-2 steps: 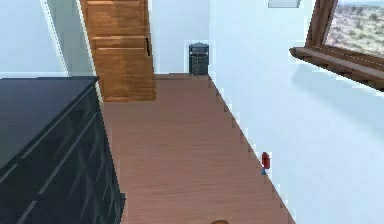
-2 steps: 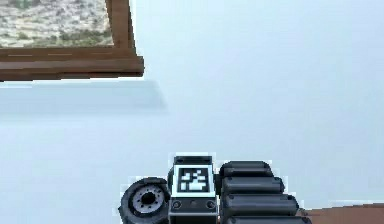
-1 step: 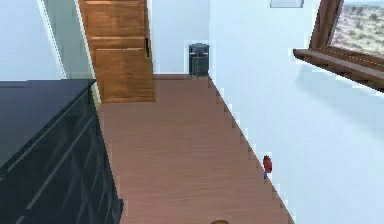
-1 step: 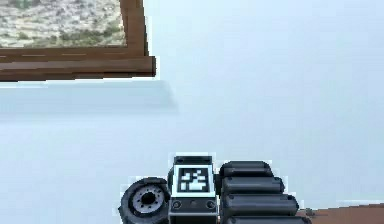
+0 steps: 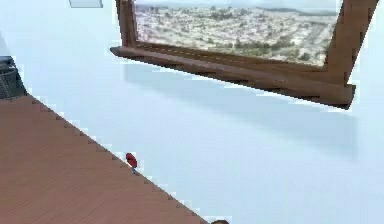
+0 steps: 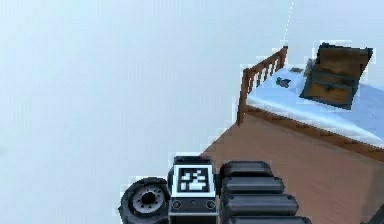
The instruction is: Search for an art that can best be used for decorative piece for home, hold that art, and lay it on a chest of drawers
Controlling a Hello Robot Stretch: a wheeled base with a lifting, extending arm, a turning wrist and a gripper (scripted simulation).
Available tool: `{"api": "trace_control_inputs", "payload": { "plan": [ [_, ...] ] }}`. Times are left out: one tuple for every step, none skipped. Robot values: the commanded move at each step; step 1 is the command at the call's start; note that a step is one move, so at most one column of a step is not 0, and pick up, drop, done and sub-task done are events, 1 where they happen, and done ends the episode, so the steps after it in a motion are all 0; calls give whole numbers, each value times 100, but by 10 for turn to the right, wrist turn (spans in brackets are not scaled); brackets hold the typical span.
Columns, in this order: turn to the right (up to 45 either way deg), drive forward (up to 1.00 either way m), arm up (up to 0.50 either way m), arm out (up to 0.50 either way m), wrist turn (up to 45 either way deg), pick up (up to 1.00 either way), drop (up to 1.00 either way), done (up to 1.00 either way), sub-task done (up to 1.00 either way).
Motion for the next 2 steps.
{"api": "trace_control_inputs", "payload": {
  "plan": [
    [450,0,0,0,0,0,0,0,0],
    [450,0,0,0,0,0,0,0,0]
  ]
}}
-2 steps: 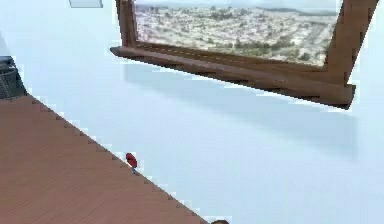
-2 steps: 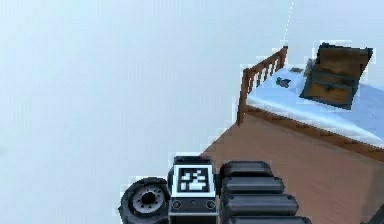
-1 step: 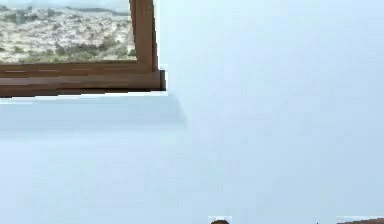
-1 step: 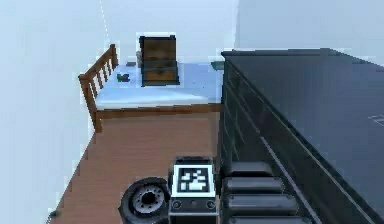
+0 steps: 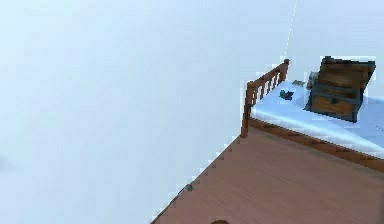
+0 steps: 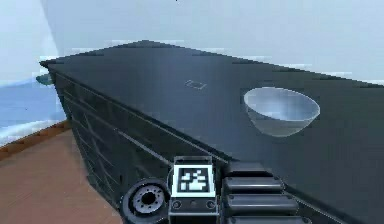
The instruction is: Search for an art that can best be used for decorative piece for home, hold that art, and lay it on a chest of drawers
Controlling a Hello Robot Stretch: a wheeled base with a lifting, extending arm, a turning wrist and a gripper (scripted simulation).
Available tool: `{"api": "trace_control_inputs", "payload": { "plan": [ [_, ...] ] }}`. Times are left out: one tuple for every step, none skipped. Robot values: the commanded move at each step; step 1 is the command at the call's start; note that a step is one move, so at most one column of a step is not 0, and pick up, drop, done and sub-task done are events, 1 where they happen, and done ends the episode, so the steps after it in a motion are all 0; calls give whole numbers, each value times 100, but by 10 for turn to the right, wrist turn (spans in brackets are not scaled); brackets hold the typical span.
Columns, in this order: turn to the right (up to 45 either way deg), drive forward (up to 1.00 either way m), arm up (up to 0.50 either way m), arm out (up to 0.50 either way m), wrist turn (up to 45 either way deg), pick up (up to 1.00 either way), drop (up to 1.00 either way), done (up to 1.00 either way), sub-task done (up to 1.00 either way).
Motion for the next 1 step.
{"api": "trace_control_inputs", "payload": {
  "plan": [
    [210,0,0,0,0,0,0,0,0]
  ]
}}
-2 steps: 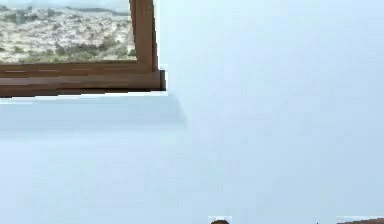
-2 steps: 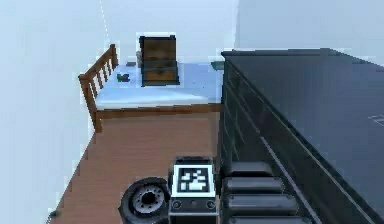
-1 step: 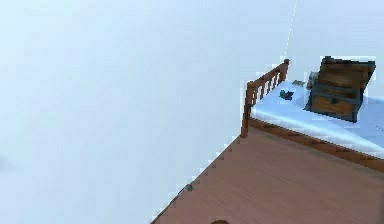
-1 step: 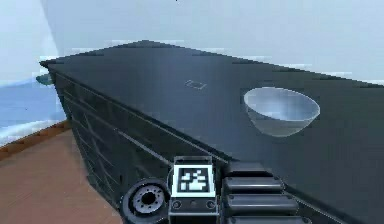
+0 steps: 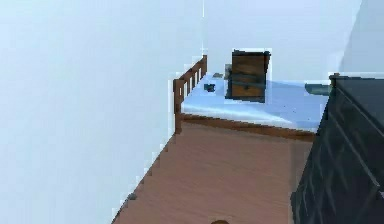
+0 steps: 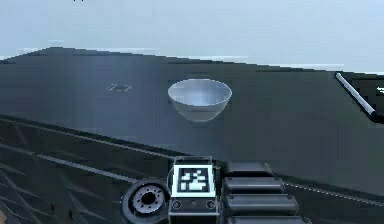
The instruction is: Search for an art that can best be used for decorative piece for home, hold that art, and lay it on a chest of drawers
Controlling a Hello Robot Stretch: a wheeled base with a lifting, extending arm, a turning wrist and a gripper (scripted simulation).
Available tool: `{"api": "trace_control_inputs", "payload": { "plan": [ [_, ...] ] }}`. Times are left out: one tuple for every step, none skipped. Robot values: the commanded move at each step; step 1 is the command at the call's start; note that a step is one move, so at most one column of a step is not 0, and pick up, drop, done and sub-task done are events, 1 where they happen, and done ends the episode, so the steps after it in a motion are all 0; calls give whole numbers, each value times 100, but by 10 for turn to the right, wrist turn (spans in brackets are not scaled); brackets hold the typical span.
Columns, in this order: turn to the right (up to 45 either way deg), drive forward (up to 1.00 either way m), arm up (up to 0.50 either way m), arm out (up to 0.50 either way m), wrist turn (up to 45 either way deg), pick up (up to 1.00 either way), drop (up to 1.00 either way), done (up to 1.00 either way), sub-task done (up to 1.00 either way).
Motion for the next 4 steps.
{"api": "trace_control_inputs", "payload": {
  "plan": [
    [0,0,0,48,0,0,0,0,0],
    [0,0,0,48,0,0,0,0,0],
    [0,0,0,0,0,0,100,0,0],
    [-450,0,0,0,0,0,0,0,0]
  ]
}}
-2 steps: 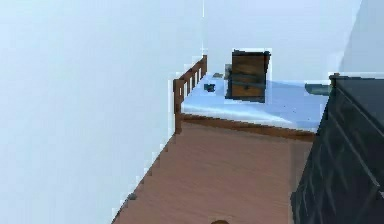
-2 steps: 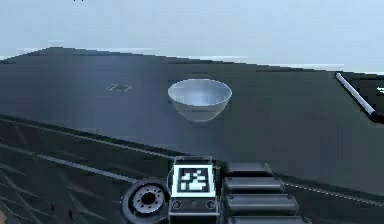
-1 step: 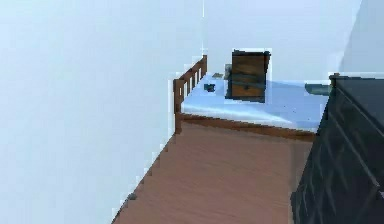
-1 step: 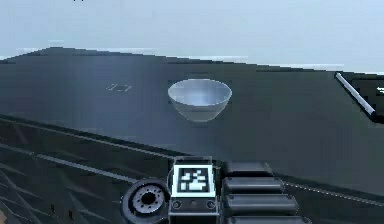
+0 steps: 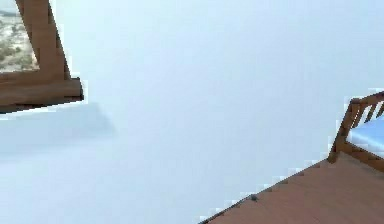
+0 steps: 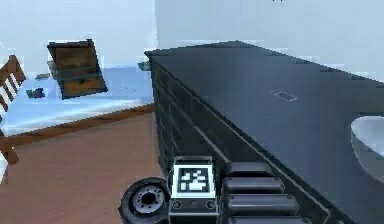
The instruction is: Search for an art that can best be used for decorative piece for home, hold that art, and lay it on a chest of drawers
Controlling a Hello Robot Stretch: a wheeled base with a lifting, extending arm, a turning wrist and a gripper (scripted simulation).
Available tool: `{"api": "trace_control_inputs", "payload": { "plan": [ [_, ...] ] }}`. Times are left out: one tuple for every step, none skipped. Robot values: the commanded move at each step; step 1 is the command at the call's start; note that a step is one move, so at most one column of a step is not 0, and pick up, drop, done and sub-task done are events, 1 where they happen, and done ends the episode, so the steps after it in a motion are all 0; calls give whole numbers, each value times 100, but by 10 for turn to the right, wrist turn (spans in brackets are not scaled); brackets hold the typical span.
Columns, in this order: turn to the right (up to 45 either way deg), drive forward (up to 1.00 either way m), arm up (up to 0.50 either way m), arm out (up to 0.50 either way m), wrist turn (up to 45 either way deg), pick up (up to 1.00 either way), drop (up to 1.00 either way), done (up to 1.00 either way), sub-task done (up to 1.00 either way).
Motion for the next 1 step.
{"api": "trace_control_inputs", "payload": {
  "plan": [
    [-240,0,0,0,0,0,0,0,0]
  ]
}}
